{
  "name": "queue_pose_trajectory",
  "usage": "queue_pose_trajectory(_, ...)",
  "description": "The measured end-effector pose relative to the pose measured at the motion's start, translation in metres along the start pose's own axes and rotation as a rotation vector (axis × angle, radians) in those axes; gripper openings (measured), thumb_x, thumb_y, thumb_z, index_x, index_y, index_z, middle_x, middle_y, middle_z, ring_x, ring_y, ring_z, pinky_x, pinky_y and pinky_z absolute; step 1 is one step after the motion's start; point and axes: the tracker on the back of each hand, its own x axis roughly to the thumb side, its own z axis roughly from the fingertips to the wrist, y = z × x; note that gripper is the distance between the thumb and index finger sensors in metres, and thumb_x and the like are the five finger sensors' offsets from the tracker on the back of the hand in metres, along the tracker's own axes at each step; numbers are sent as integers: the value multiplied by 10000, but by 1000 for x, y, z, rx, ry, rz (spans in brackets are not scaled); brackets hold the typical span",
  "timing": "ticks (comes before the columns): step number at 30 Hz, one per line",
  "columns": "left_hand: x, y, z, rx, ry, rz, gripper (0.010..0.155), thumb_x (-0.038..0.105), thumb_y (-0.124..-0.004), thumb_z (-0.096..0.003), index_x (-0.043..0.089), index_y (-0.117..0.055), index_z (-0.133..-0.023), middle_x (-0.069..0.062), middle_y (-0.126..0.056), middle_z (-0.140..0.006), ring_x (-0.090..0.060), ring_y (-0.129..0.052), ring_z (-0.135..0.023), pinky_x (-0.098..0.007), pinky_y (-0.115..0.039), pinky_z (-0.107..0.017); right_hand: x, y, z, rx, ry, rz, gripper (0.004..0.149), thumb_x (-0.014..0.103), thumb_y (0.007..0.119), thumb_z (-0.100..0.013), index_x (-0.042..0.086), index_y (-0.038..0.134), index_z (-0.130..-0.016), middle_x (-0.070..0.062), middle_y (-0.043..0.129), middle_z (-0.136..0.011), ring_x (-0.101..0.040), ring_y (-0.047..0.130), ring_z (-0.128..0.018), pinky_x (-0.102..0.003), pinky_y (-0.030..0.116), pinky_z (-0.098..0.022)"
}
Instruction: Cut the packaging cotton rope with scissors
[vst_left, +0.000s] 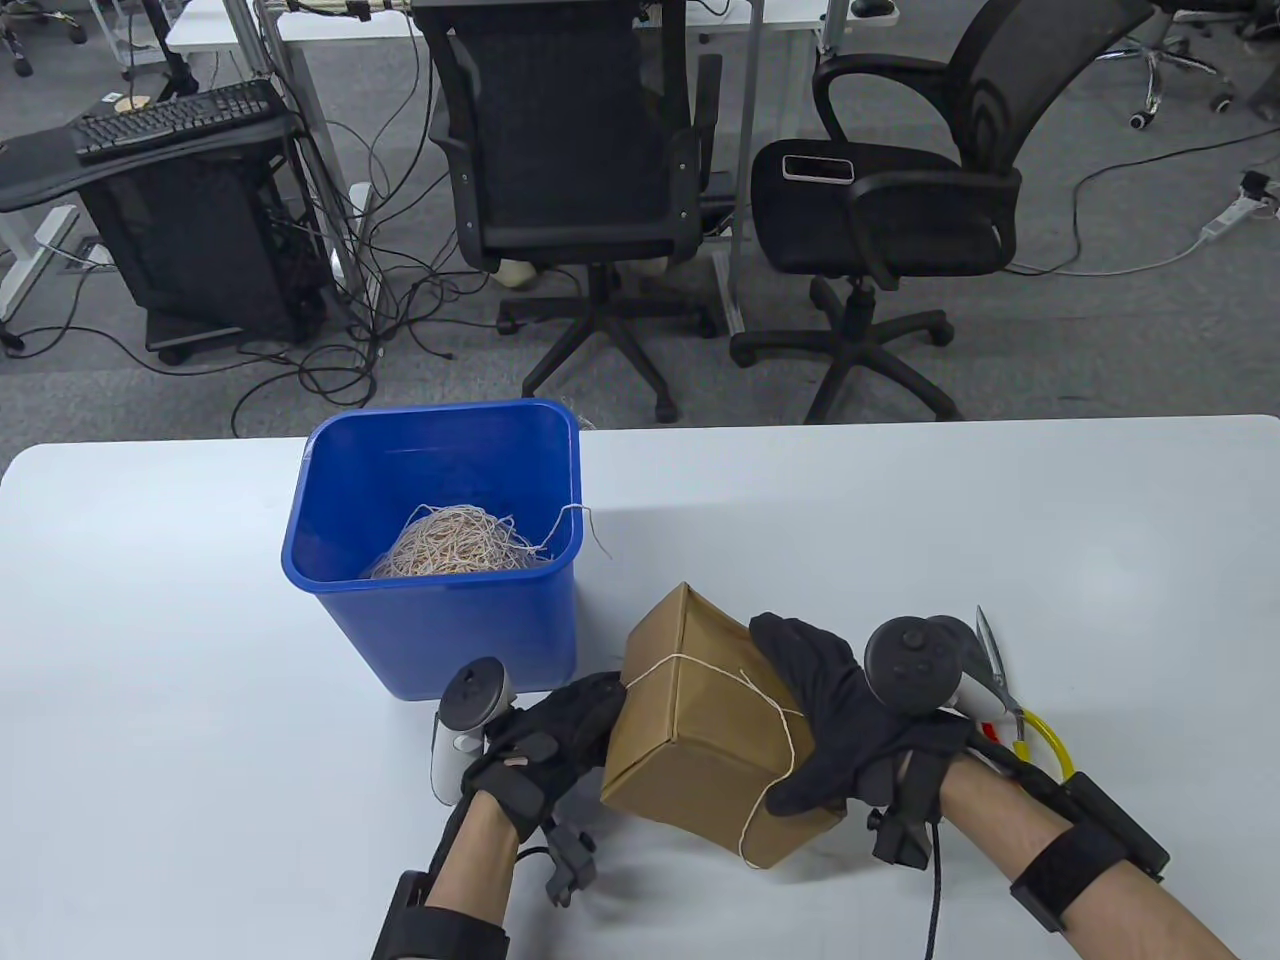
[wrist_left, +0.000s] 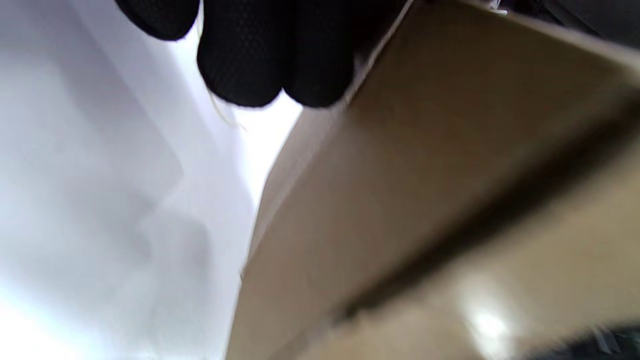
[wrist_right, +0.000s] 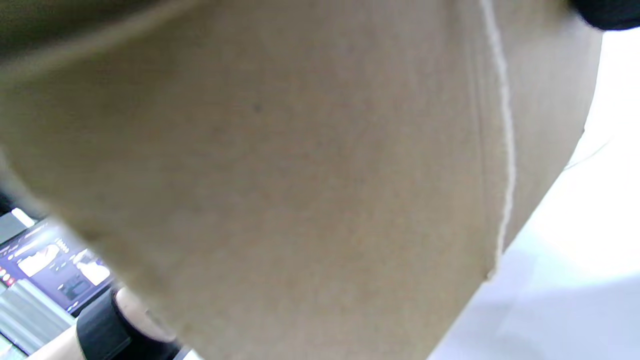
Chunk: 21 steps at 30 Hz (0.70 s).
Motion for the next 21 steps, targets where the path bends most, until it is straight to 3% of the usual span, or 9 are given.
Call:
queue_pose_trajectory(3, 5, 3, 1, 89, -12, -82, 449, 361, -639, -567, 23, -744, -844, -102, -942, -642, -365, -993, -562, -635, -685, -566, -1, -3, 4, -1, 2, -13, 1343, 638, 1018, -263, 56, 121, -1076, -444, 164, -1045, -690, 208, -891, -893, 526, -447)
queue_pose_trajectory(6, 14, -1, 0, 187, -67, -165, 435, 334, -703, -536, -2, -801, -794, -118, -970, -566, -374, -1012, -489, -643, -708, -527, -2, -8, 10, -31, 7, -23, 1332, 637, 1020, -262, 51, 146, -1079, -449, 182, -1044, -692, 220, -890, -893, 529, -438)
queue_pose_trajectory(8, 24, -2, 2, 261, -56, -379, 432, 328, -717, -519, -10, -817, -768, -117, -980, -534, -369, -1025, -452, -638, -726, -505, -3, -14, 14, -37, 20, -17, 1331, 642, 1017, -262, 49, 151, -1080, -450, 190, -1044, -692, 229, -888, -892, 534, -432)
queue_pose_trajectory(11, 41, -2, 7, 361, -38, -845, 430, 356, -712, -511, 20, -834, -749, -68, -998, -509, -311, -1059, -423, -598, -778, -491, -5, -26, 27, -65, 42, -11, 1325, 629, 1025, -262, 50, 160, -1083, -450, 184, -1047, -693, 219, -891, -897, 521, -436)
queue_pose_trajectory(14, 43, -7, 5, 389, -41, -868, 429, 332, -731, -503, -10, -841, -736, -102, -997, -493, -345, -1051, -403, -617, -764, -478, -7, -38, 41, -99, 61, -19, 1325, 626, 1026, -261, 51, 163, -1083, -449, 185, -1048, -693, 218, -893, -899, 518, -435)
queue_pose_trajectory(17, 43, -12, 3, 349, 91, -1123, 427, 341, -728, -511, 1, -841, -743, -91, -1000, -501, -335, -1055, -412, -611, -768, -481, -9, -51, 56, -144, 85, -39, 1323, 619, 1032, -258, 51, 168, -1084, -450, 184, -1049, -693, 215, -894, -901, 511, -436)
queue_pose_trajectory(21, 33, -22, -4, 279, 231, -1288, 426, 338, -723, -519, 2, -835, -756, -98, -997, -519, -345, -1049, -433, -618, -758, -488, -13, -74, 77, -237, 138, -55, 1318, 593, 1049, -255, 55, 182, -1089, -442, 171, -1058, -689, 194, -904, -911, 482, -448)
